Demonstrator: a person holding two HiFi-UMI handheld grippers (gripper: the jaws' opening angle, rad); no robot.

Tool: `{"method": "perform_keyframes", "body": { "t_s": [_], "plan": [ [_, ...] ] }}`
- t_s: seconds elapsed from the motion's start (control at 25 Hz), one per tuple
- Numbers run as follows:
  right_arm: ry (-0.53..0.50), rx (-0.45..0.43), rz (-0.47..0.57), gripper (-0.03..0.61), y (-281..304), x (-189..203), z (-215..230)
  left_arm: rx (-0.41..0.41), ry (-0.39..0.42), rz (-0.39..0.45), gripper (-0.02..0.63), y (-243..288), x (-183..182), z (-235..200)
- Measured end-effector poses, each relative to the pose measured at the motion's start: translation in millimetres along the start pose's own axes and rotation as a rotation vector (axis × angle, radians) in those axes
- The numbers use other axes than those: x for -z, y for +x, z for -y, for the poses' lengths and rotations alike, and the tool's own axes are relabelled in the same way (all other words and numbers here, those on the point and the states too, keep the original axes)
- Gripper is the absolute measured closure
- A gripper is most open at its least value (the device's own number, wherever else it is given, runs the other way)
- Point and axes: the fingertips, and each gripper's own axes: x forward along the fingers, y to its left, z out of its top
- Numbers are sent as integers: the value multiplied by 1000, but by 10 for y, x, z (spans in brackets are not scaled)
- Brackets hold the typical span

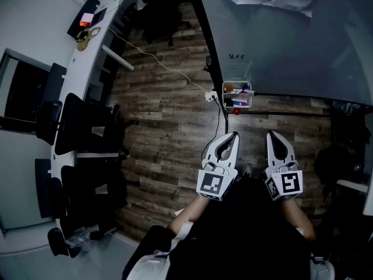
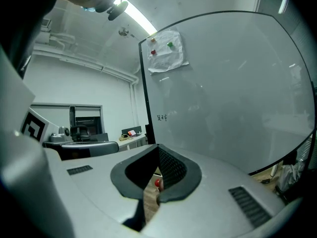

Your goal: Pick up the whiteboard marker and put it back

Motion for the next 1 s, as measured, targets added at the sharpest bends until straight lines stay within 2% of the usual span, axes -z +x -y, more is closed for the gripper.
{"method": "perform_keyframes", "body": {
  "t_s": [1.0],
  "plan": [
    [-23, -1, -19, 565, -65, 55, 0, 8, 6, 11, 615, -21, 5, 55]
  ]
}}
